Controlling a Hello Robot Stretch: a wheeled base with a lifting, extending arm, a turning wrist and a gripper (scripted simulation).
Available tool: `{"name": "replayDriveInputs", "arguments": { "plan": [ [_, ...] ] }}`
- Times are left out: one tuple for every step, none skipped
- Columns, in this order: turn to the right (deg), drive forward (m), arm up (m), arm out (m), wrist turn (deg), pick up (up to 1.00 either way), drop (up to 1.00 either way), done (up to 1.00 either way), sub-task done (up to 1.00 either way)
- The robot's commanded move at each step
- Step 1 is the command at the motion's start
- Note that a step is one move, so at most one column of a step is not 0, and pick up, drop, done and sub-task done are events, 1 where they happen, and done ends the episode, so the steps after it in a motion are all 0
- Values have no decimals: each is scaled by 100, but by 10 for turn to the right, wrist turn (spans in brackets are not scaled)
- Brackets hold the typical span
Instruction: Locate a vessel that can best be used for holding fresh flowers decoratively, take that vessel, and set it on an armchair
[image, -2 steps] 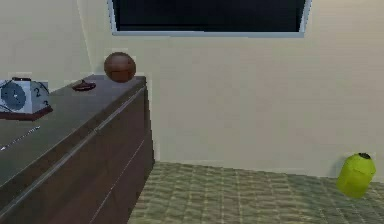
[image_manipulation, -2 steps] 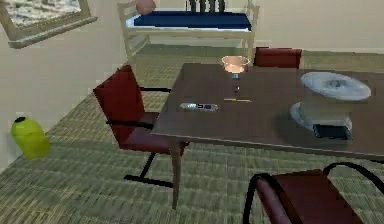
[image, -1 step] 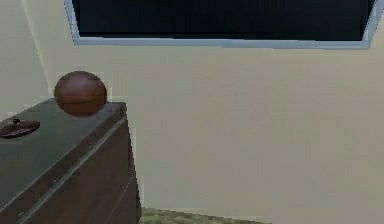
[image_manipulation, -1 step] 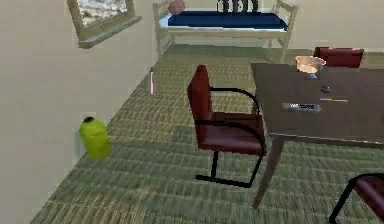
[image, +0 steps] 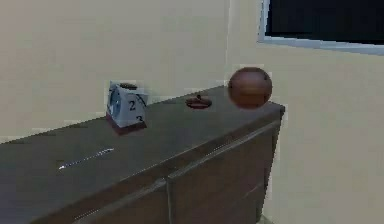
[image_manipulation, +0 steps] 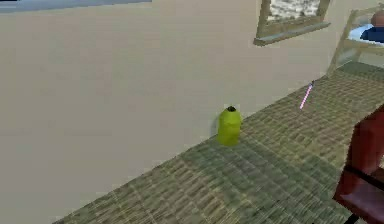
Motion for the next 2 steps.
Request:
{"name": "replayDriveInputs", "arguments": {
  "plan": [
    [-450,0,0,0,0,0,0,0,0],
    [-390,0,0,0,0,0,0,0,0]
  ]
}}
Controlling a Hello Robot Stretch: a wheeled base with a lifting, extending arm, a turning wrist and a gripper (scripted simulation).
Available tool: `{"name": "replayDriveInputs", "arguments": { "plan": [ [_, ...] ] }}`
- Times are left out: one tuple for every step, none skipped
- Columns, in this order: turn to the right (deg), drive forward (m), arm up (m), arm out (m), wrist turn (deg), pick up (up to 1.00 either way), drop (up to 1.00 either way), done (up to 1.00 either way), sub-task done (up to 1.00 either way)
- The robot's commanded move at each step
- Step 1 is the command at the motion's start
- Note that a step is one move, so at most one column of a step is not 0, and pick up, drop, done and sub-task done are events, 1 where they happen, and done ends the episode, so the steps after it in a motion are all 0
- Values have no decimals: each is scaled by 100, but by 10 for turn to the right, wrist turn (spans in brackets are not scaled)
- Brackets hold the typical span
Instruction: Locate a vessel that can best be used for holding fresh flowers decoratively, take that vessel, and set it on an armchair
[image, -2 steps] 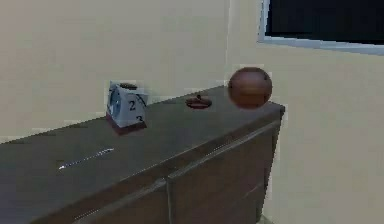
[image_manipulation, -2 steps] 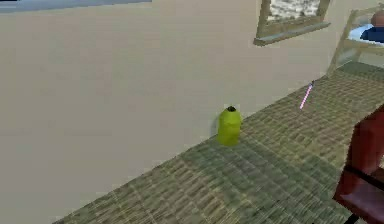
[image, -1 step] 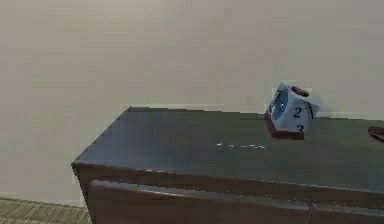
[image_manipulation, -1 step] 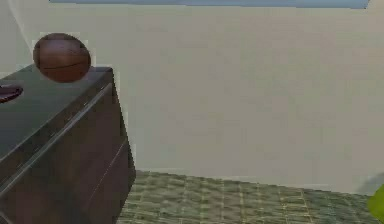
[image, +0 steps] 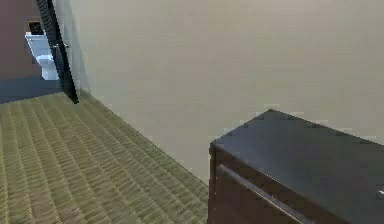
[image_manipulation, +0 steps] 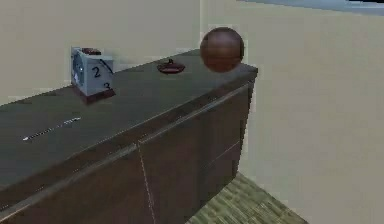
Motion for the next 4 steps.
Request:
{"name": "replayDriveInputs", "arguments": {
  "plan": [
    [450,0,0,0,0,0,0,0,0],
    [390,0,0,0,0,0,0,0,0],
    [0,35,0,0,0,0,0,0,0],
    [-450,0,0,0,0,0,0,0,0]
  ]
}}
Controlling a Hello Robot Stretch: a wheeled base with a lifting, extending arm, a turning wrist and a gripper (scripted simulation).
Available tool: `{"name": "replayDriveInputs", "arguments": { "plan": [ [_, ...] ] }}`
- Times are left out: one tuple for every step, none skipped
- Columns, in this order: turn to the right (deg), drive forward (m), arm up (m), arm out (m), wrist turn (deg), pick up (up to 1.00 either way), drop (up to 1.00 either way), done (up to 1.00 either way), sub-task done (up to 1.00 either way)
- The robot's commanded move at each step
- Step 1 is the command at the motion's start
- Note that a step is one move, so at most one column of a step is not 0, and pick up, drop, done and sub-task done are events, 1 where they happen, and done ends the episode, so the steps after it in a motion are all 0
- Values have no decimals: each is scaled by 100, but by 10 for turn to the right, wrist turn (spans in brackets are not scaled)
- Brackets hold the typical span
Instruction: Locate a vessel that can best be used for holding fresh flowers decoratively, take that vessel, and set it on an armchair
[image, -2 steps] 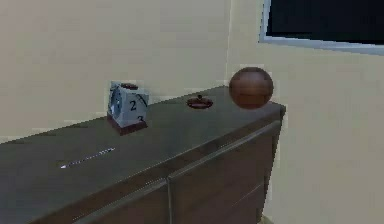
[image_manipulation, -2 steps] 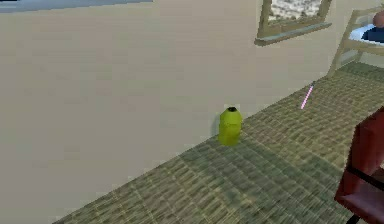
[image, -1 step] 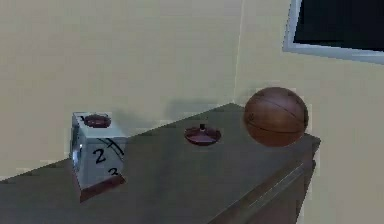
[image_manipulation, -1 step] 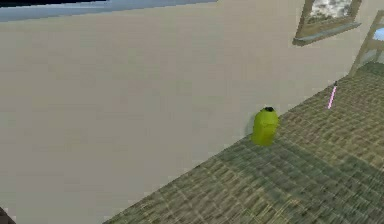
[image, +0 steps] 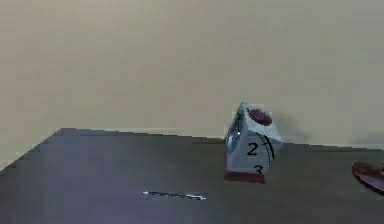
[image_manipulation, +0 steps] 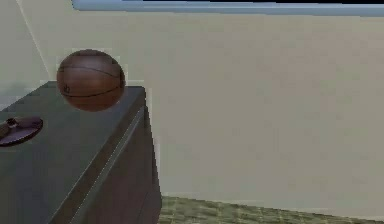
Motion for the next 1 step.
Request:
{"name": "replayDriveInputs", "arguments": {
  "plan": [
    [-360,0,0,0,0,0,0,0,0]
  ]
}}
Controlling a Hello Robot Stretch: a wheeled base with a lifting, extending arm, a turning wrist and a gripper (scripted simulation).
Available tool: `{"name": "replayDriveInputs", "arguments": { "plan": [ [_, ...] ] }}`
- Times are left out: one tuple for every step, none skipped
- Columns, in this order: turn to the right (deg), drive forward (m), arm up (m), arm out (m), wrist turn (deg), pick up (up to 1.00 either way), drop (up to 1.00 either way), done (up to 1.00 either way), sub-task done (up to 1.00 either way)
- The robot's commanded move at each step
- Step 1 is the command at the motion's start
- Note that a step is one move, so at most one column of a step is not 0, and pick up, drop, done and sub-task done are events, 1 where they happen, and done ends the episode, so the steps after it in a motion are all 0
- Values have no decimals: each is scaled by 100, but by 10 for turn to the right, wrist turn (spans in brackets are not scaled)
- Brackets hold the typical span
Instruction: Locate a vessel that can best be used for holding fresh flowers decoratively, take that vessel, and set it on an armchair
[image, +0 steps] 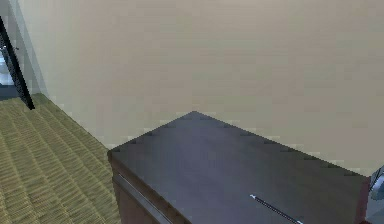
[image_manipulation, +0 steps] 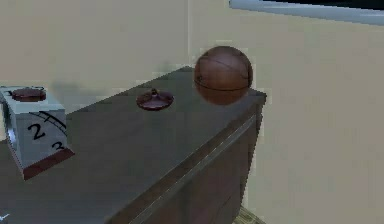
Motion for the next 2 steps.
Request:
{"name": "replayDriveInputs", "arguments": {
  "plan": [
    [0,0,50,0,0,0,0,0,0],
    [0,0,38,0,0,0,0,0,0]
  ]
}}
